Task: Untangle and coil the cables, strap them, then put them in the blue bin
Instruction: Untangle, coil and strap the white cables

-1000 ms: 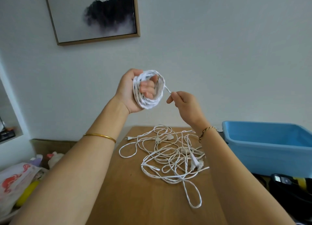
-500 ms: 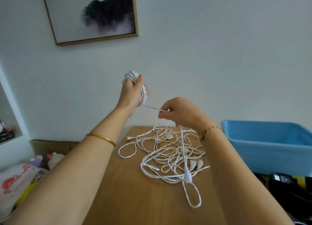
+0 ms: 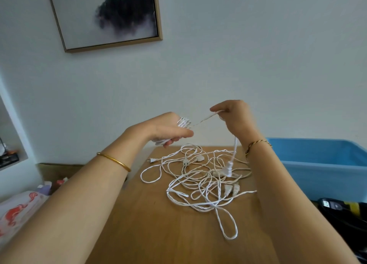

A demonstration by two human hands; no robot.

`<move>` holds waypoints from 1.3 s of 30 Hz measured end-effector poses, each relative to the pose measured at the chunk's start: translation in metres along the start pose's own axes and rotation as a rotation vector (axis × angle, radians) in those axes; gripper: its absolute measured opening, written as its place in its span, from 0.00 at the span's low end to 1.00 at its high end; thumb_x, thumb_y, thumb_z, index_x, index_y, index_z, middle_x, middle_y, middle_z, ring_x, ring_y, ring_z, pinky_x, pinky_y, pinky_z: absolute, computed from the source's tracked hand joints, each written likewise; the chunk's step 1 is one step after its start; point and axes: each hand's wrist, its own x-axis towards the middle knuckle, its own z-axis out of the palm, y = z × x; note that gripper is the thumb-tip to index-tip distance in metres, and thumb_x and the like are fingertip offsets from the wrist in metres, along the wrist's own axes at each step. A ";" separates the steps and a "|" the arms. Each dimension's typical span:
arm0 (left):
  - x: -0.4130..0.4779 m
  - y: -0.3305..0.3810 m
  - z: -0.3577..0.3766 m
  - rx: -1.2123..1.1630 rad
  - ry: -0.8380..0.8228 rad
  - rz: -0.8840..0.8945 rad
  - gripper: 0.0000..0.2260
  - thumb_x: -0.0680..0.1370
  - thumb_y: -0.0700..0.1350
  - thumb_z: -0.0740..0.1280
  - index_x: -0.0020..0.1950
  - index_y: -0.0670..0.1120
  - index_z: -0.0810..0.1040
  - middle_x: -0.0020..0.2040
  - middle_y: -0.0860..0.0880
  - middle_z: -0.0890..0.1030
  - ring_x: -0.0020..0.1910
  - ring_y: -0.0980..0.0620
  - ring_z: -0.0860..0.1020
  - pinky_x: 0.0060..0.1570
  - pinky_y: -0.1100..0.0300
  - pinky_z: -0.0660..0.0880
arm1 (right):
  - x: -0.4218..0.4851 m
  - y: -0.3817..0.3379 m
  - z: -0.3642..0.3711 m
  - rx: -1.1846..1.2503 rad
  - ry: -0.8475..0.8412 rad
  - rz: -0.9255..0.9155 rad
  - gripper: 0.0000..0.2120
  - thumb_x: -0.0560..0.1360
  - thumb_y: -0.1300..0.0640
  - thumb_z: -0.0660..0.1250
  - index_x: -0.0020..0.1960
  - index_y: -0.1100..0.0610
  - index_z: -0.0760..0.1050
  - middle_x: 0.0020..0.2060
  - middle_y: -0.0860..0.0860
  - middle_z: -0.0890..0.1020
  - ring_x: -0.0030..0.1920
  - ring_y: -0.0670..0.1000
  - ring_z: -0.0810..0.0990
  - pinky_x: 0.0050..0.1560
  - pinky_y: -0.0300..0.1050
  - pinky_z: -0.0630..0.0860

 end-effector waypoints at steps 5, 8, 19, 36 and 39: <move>-0.005 -0.012 -0.009 -0.312 -0.033 -0.171 0.14 0.77 0.49 0.63 0.43 0.39 0.80 0.26 0.48 0.71 0.22 0.53 0.68 0.25 0.63 0.70 | -0.006 0.009 -0.006 0.479 -0.176 0.151 0.14 0.76 0.69 0.58 0.49 0.57 0.80 0.36 0.53 0.79 0.24 0.46 0.73 0.22 0.36 0.61; -0.007 -0.019 -0.012 -0.472 -0.092 -0.233 0.17 0.79 0.51 0.59 0.44 0.39 0.79 0.23 0.49 0.69 0.20 0.54 0.65 0.23 0.65 0.68 | -0.008 0.021 -0.006 0.752 -0.274 0.249 0.04 0.76 0.61 0.66 0.45 0.58 0.79 0.30 0.50 0.76 0.22 0.43 0.62 0.21 0.34 0.54; 0.005 -0.018 -0.016 -1.378 -0.821 0.148 0.17 0.74 0.46 0.65 0.51 0.32 0.78 0.26 0.46 0.75 0.21 0.54 0.66 0.24 0.62 0.70 | -0.011 0.029 0.037 1.130 -0.469 0.520 0.16 0.74 0.48 0.64 0.31 0.53 0.68 0.21 0.45 0.60 0.20 0.43 0.55 0.20 0.35 0.48; 0.026 -0.010 -0.007 -1.357 0.668 -0.018 0.15 0.81 0.50 0.61 0.38 0.44 0.69 0.30 0.48 0.75 0.33 0.50 0.77 0.43 0.54 0.77 | -0.034 -0.006 0.027 0.422 -0.712 0.166 0.17 0.79 0.48 0.61 0.40 0.57 0.80 0.22 0.45 0.65 0.23 0.45 0.58 0.23 0.37 0.56; 0.025 -0.025 0.001 -0.716 0.581 -0.024 0.16 0.82 0.49 0.60 0.36 0.44 0.69 0.28 0.47 0.76 0.30 0.49 0.78 0.37 0.59 0.75 | -0.034 -0.017 0.011 0.288 -0.591 0.046 0.14 0.78 0.51 0.63 0.42 0.58 0.82 0.24 0.47 0.68 0.24 0.46 0.60 0.25 0.36 0.59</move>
